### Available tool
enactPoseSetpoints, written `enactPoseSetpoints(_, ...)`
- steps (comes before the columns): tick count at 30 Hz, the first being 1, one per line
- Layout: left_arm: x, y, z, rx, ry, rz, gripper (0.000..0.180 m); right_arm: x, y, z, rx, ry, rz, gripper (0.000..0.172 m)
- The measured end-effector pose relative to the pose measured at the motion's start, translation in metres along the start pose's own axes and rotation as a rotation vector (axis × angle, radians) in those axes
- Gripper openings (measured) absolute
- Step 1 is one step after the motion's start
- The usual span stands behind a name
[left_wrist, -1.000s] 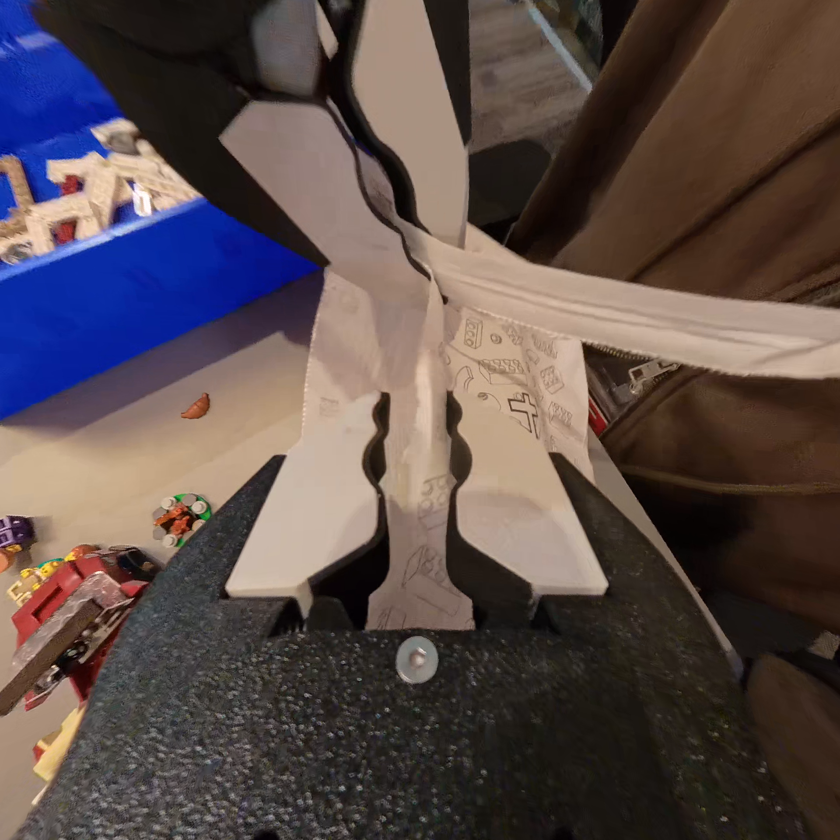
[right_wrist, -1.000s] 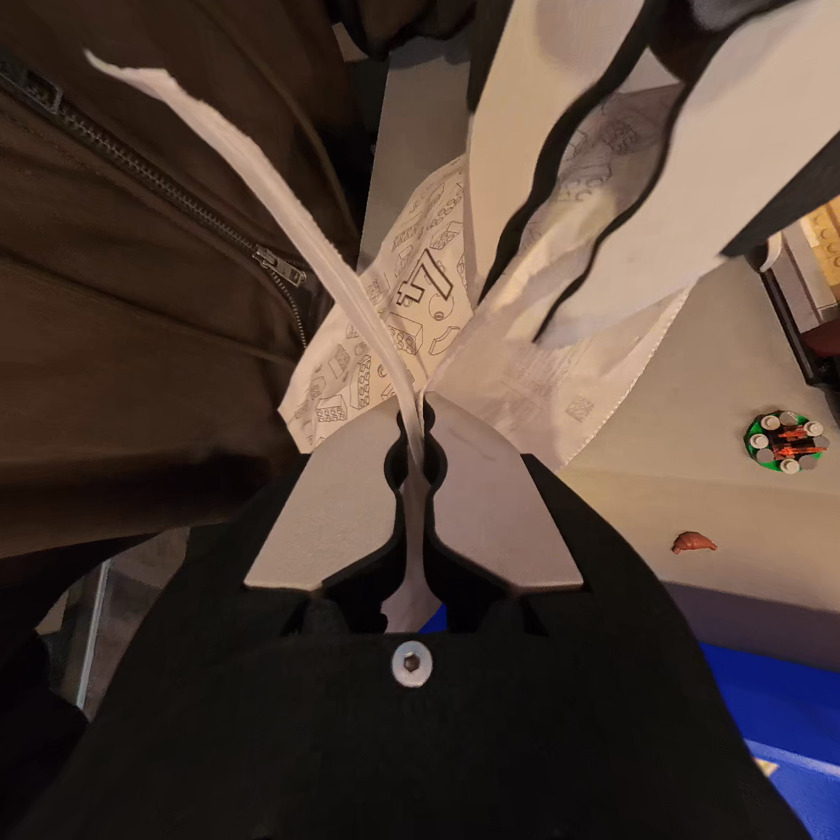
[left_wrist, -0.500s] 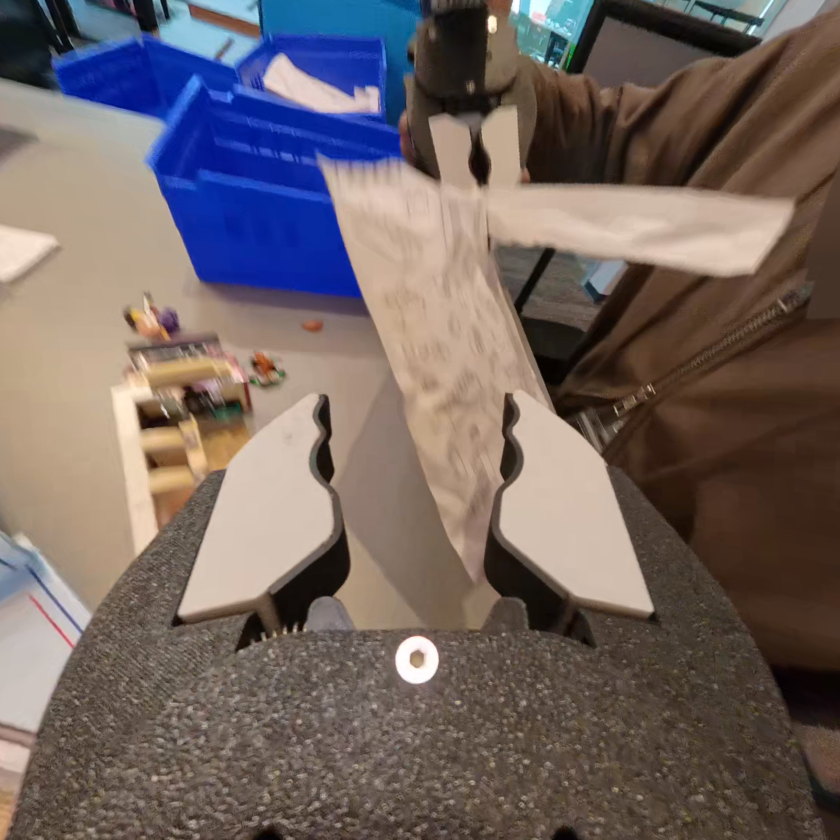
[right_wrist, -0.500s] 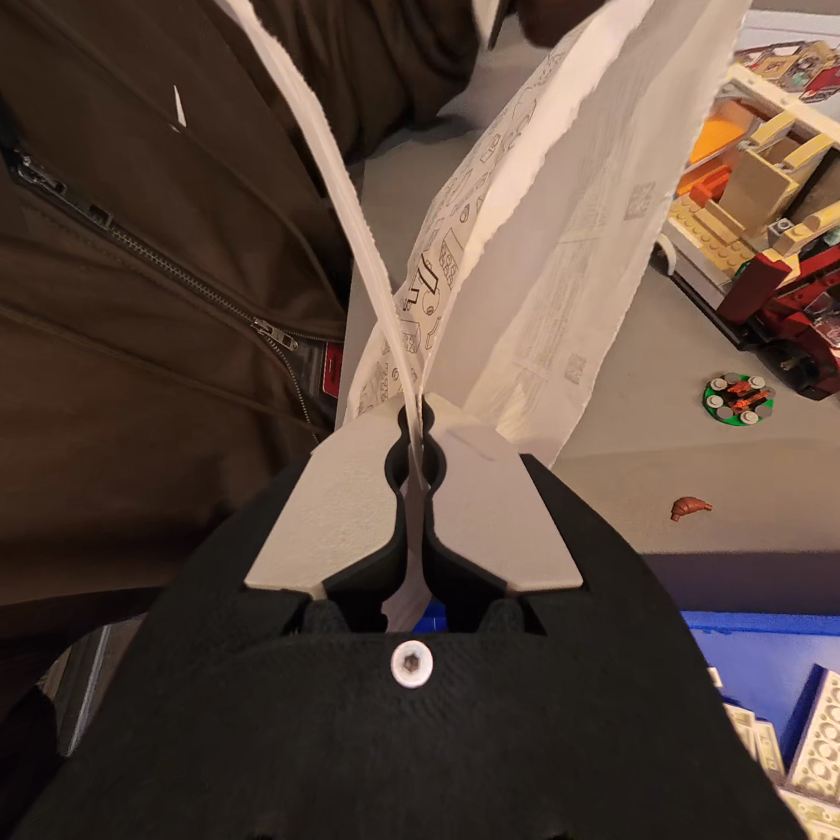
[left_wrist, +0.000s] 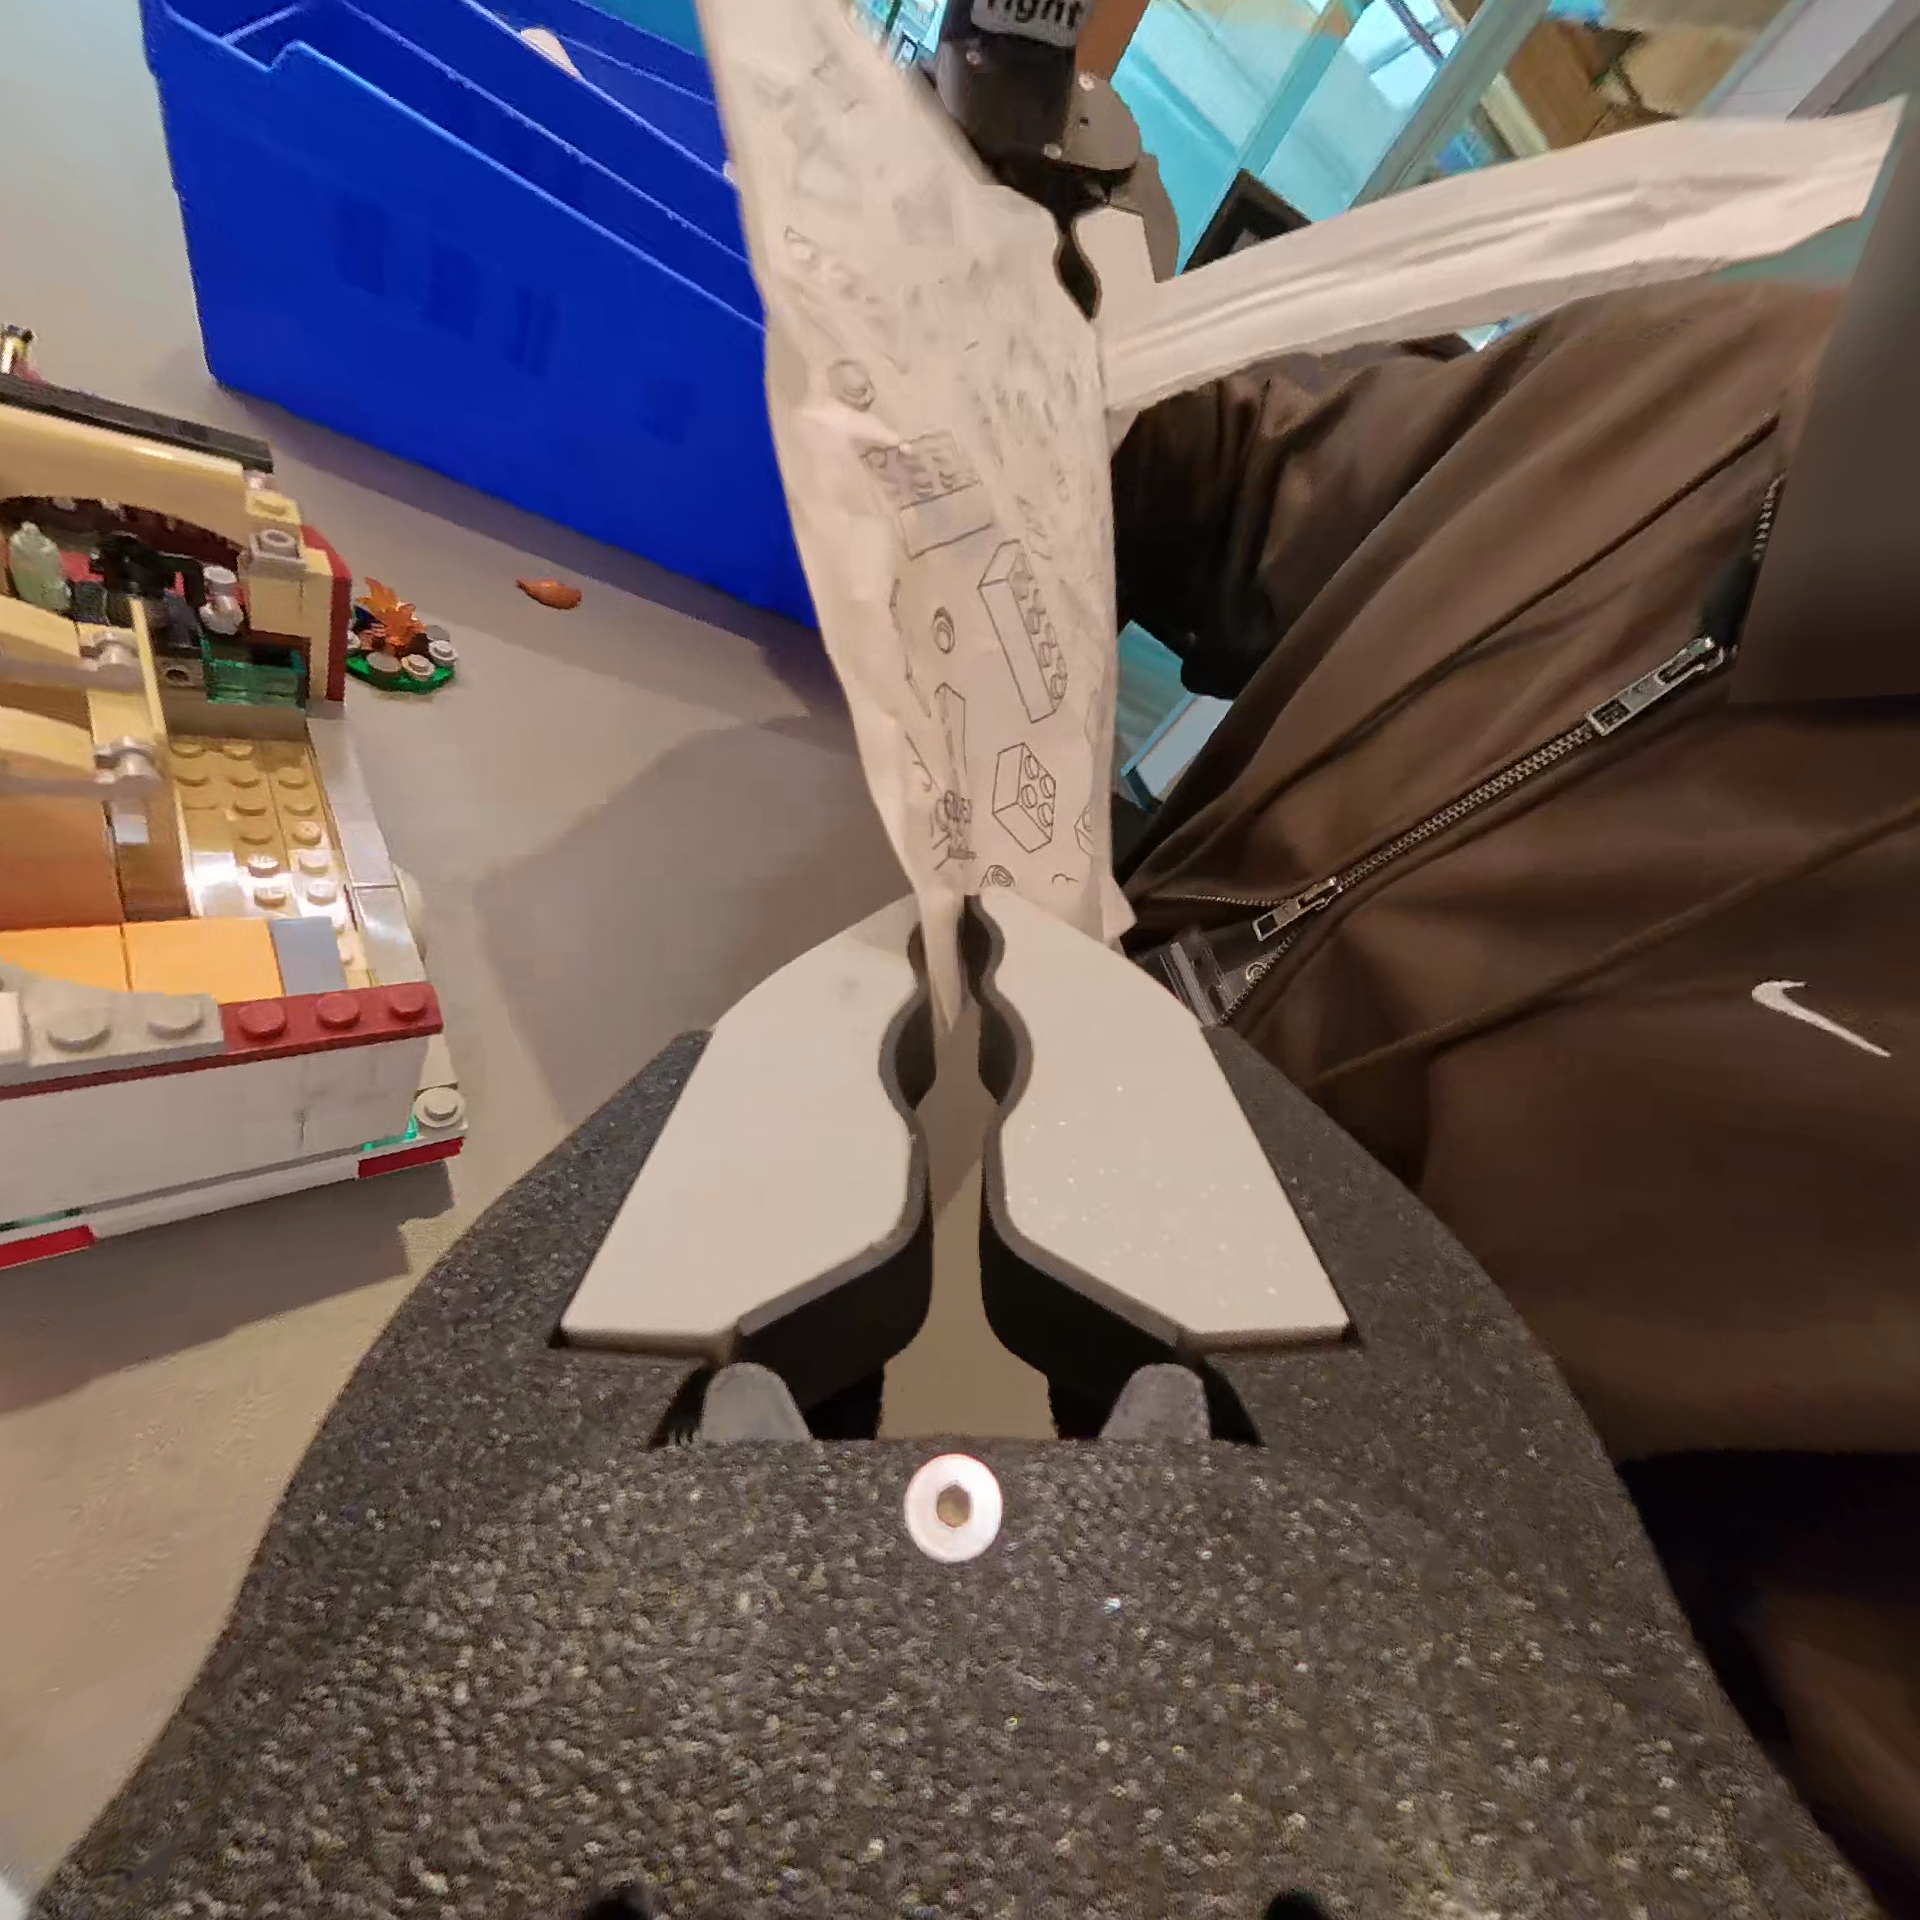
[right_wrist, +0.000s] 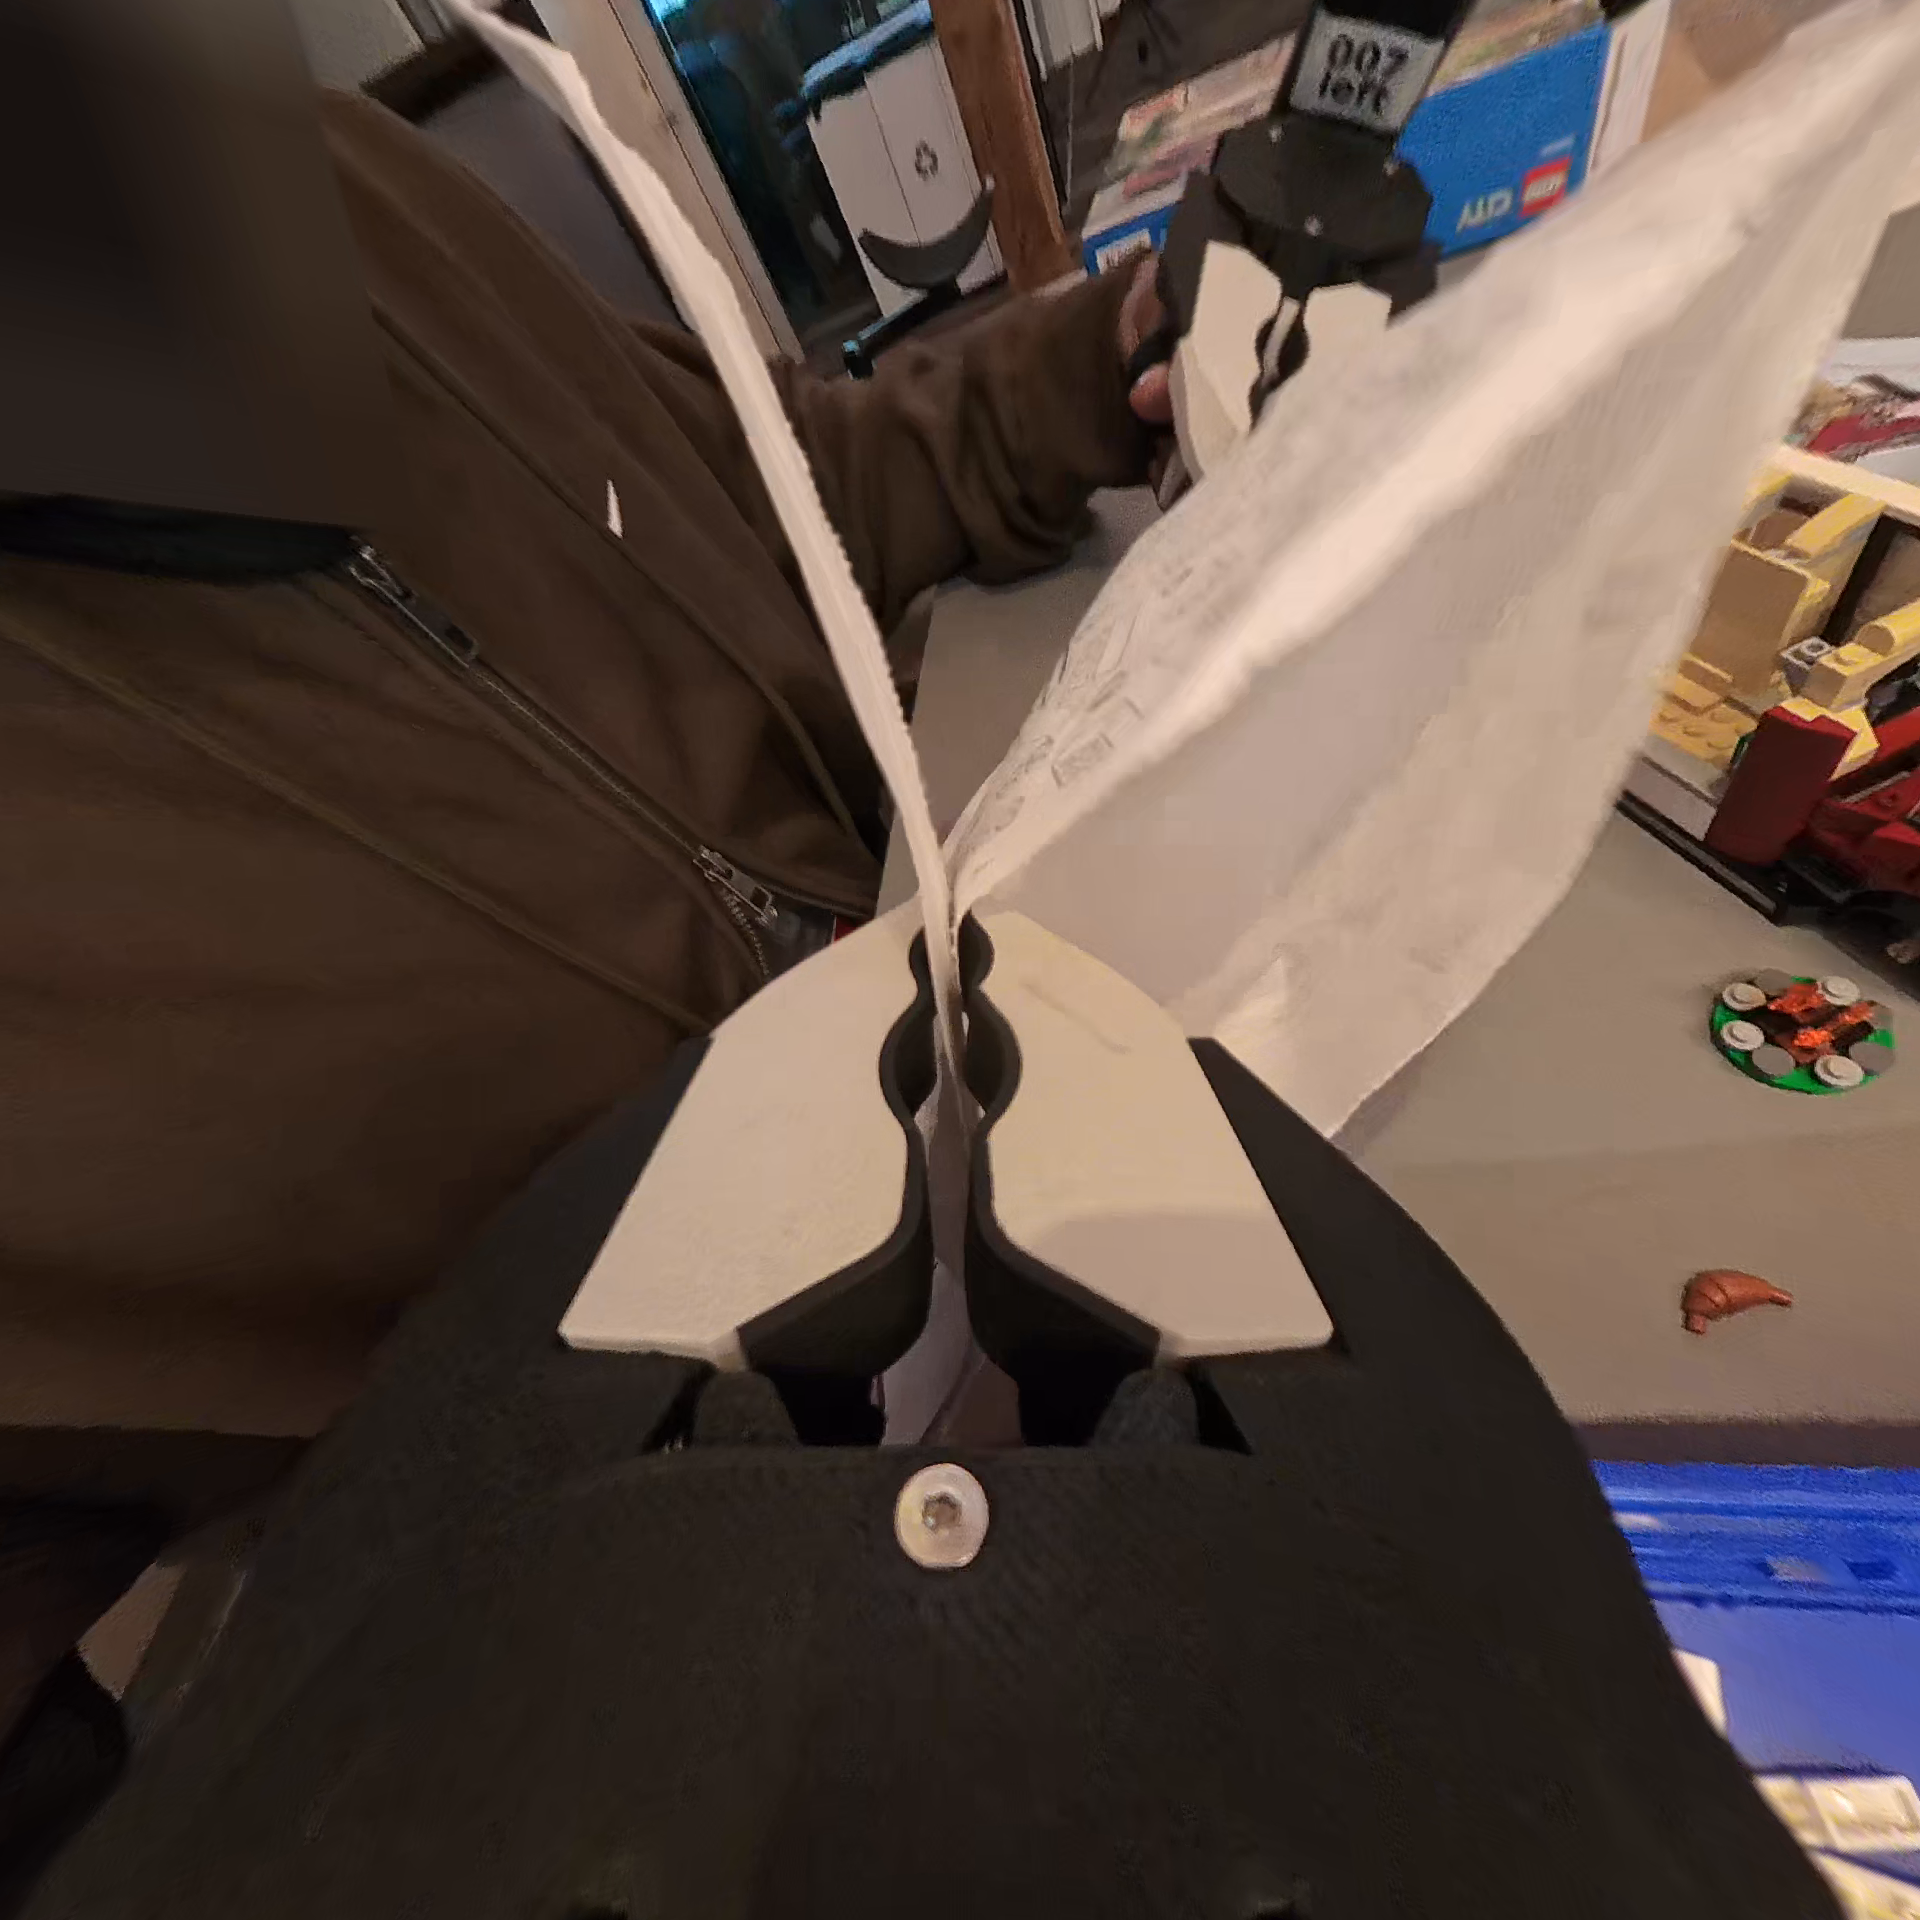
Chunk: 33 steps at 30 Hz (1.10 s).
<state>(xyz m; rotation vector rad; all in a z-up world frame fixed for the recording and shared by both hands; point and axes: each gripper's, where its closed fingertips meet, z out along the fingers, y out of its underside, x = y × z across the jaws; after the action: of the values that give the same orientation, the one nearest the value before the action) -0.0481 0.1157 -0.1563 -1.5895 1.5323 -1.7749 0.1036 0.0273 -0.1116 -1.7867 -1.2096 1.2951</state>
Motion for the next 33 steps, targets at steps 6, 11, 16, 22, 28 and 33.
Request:
enactPoseSetpoints(6,-0.005,0.008,0.011,-0.066,-0.016,-0.002,0.016,-0.009,0.008,-0.001,0.04,-0.051,0.01,0.0)
enactPoseSetpoints(11,-0.015,-0.021,0.01,-0.027,-0.097,0.044,0.041,-0.016,0.018,-0.006,-0.016,0.011,0.031,0.0)
enactPoseSetpoints(16,-0.041,-0.069,0.026,0.036,-0.177,0.002,0.049,-0.039,0.026,-0.015,-0.057,0.074,-0.011,0.0)
enactPoseSetpoints(22,-0.09,-0.108,0.074,-0.025,-0.329,-0.091,0.049,-0.066,0.036,-0.025,-0.068,0.163,-0.031,0.0)
enactPoseSetpoints(28,-0.115,-0.126,0.14,-0.185,-0.393,-0.144,0.058,-0.084,0.042,-0.035,-0.13,0.259,-0.061,0.0)
enactPoseSetpoints(33,-0.14,-0.119,0.177,-0.249,-0.508,-0.273,0.078,-0.093,0.048,-0.035,-0.222,0.313,-0.071,0.0)
